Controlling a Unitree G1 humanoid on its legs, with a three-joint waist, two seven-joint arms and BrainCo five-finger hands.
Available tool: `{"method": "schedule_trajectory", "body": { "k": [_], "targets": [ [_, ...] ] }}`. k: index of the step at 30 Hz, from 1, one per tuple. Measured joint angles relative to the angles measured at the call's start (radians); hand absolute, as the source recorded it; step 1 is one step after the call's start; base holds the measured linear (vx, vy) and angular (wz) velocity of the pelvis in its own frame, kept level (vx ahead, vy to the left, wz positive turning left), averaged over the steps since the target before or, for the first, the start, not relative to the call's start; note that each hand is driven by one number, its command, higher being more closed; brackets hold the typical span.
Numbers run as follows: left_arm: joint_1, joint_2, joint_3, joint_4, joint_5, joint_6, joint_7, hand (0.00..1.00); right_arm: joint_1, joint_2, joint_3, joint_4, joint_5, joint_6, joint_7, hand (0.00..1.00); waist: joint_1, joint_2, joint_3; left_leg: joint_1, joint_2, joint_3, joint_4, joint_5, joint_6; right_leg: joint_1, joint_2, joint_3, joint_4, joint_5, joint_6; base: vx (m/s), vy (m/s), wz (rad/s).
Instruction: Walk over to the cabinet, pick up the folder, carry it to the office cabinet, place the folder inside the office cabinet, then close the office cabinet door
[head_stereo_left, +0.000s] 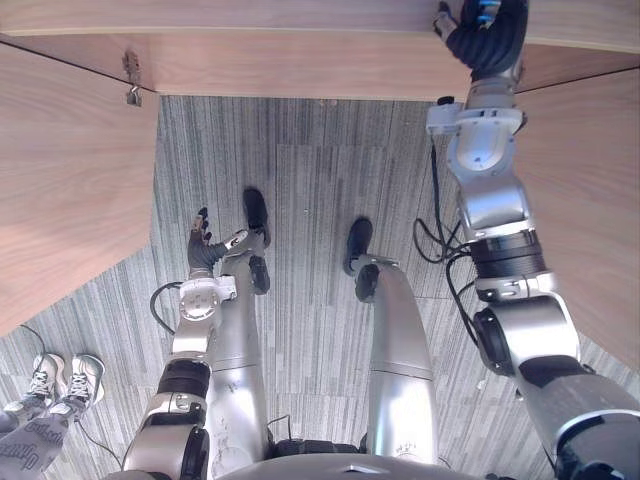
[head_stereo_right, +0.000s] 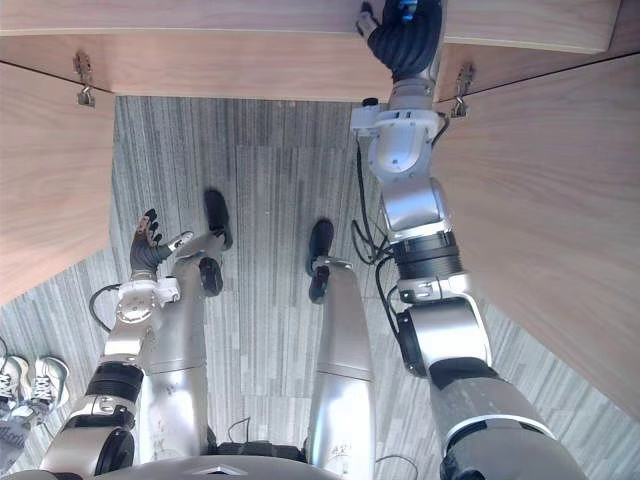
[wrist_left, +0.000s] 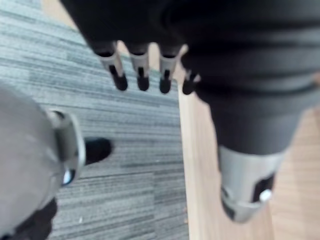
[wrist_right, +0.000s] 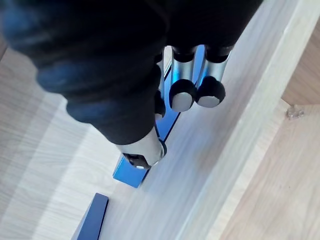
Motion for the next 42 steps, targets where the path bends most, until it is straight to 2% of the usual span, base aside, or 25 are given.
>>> {"method": "schedule_trajectory", "body": {
  "k": [9, 13, 19, 24, 28, 34, 36, 42],
  "targets": [
    [0.004, 0.008, -0.015, 0.016, -0.002, -0.013, -0.001, 0.00, -0.134, -0.137, 0.052, 0.119, 0.121, -0.010, 0.024, 1.00, 0.004, -0.007, 0.004, -0.001, -0.008, -0.001, -0.032, 0.010, -0.009, -0.005, -0.009, -0.009, -0.009, -0.001, 0.002, -0.01, -0.008, 0.03],
    [0.003, 0.025, -0.020, 0.020, -0.005, -0.021, -0.001, 0.00, -0.183, -0.171, 0.076, 0.185, 0.154, -0.013, 0.046, 1.00, 0.004, -0.007, 0.004, -0.009, -0.009, -0.007, -0.035, 0.020, -0.002, -0.006, -0.010, -0.021, -0.012, 0.000, -0.001, -0.01, -0.016, 0.05],
    [0.005, 0.045, -0.025, 0.033, -0.023, -0.023, -0.001, 0.00, -0.267, -0.215, 0.097, 0.291, 0.268, -0.012, 0.076, 1.00, 0.007, -0.008, 0.004, -0.019, -0.014, -0.008, -0.037, 0.028, -0.003, -0.017, -0.013, -0.024, -0.009, 0.000, 0.000, 0.00, -0.008, 0.02],
    [0.010, 0.050, -0.026, 0.034, -0.037, -0.023, -0.002, 0.00, -0.305, -0.242, 0.140, 0.360, 0.294, -0.010, 0.091, 1.00, 0.005, -0.008, 0.004, -0.020, -0.022, -0.009, -0.055, 0.031, -0.007, -0.021, -0.023, -0.028, -0.009, -0.002, 0.001, -0.02, -0.005, 0.05],
    [0.013, 0.050, -0.026, 0.033, -0.058, -0.022, -0.001, 0.00, -0.368, -0.242, 0.156, 0.427, 0.294, -0.007, 0.094, 1.00, 0.005, -0.008, 0.004, -0.024, -0.026, -0.009, -0.054, 0.036, -0.001, -0.023, -0.027, -0.030, -0.008, -0.001, 0.001, -0.02, -0.007, 0.04],
    [0.013, 0.042, -0.025, 0.031, -0.061, -0.022, 0.019, 0.00, -0.384, -0.233, 0.154, 0.427, 0.293, 0.015, 0.066, 1.00, 0.005, -0.008, 0.004, -0.026, -0.030, -0.011, -0.061, 0.042, 0.000, -0.023, -0.030, -0.033, -0.012, -0.001, 0.001, 0.00, -0.003, 0.01],
    [0.013, 0.041, -0.023, 0.030, -0.062, -0.022, 0.022, 0.00, -0.394, -0.213, 0.119, 0.426, 0.294, 0.030, 0.043, 1.00, -0.001, -0.008, 0.004, -0.025, -0.035, -0.014, -0.076, 0.055, -0.001, -0.025, -0.033, -0.040, -0.020, 0.002, -0.002, -0.02, -0.010, 0.08],
    [0.021, 0.018, -0.024, -0.001, -0.062, -0.021, 0.038, 0.00, -0.395, -0.191, 0.064, 0.408, 0.355, 0.030, -0.005, 1.00, -0.003, -0.008, 0.004, -0.012, -0.040, -0.014, -0.115, 0.081, -0.005, -0.025, -0.036, -0.045, -0.031, 0.010, -0.008, -0.01, -0.010, 0.05]
  ]
}}
